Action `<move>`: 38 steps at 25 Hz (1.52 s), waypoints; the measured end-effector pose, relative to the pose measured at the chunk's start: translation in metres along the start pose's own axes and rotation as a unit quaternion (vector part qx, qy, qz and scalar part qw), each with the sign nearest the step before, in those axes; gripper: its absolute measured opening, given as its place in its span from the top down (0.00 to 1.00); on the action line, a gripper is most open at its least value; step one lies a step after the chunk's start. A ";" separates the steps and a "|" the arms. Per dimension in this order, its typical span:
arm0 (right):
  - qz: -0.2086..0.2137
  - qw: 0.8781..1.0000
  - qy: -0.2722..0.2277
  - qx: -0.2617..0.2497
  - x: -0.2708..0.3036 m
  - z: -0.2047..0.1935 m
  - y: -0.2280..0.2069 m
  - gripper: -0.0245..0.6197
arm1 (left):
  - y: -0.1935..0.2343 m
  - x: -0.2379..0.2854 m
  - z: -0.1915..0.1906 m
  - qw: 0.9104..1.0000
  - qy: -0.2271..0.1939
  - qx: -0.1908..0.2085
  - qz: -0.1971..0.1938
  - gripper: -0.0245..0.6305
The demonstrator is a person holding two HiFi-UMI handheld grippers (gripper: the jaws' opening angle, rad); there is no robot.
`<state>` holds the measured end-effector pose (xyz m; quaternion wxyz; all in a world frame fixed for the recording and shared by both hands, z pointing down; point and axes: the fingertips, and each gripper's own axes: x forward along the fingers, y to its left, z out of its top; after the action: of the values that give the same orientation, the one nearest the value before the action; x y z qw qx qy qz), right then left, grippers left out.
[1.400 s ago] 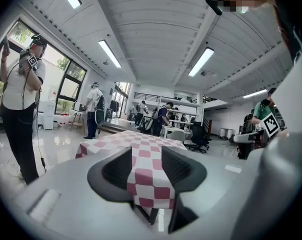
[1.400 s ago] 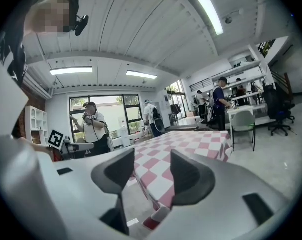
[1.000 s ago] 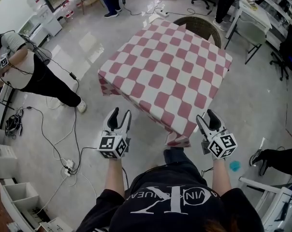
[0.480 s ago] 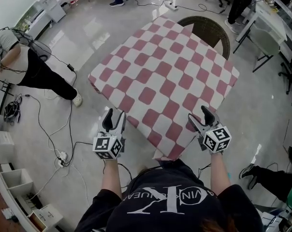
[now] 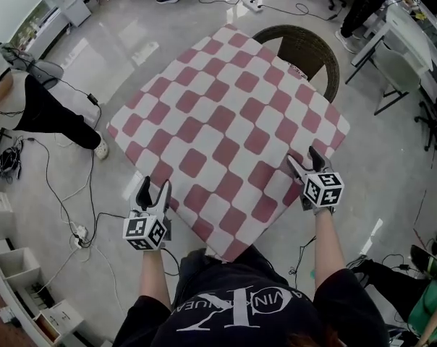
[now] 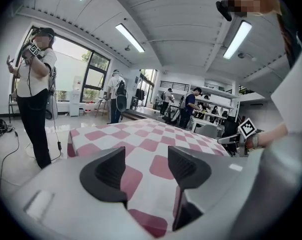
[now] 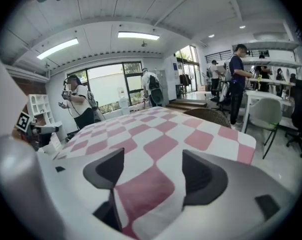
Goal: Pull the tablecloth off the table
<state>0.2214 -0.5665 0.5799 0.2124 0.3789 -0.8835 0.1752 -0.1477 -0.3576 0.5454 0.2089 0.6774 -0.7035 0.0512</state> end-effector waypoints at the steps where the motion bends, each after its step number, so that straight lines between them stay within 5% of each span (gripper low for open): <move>1: -0.010 1.000 0.005 -0.001 0.007 0.001 -0.012 0.45 | -0.004 0.003 -0.003 1.000 0.004 0.002 -0.002 0.57; 7: -0.038 0.998 0.043 0.003 0.044 0.008 -0.058 0.43 | -0.026 0.020 -0.017 0.998 0.034 0.042 -0.021 0.54; 12: -0.064 0.991 0.111 0.026 0.063 -0.008 -0.082 0.43 | -0.026 0.031 -0.020 0.999 0.034 0.031 -0.023 0.54; 20: -0.041 0.987 0.145 0.059 0.083 -0.013 -0.058 0.42 | -0.013 0.057 -0.016 0.998 0.042 0.033 -0.040 0.54; 27: -0.059 0.982 0.181 0.003 0.090 -0.018 -0.027 0.43 | 0.005 0.075 -0.013 0.997 0.050 0.032 -0.042 0.54; 38: -0.086 0.973 0.209 -0.051 0.087 -0.028 -0.001 0.86 | 0.037 0.107 -0.013 0.993 0.097 0.048 -0.048 0.43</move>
<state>0.1747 -0.6064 0.6479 0.4260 0.3973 -0.7912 0.1861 -0.1804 -0.4504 0.6036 0.2451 0.7117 -0.6432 0.1404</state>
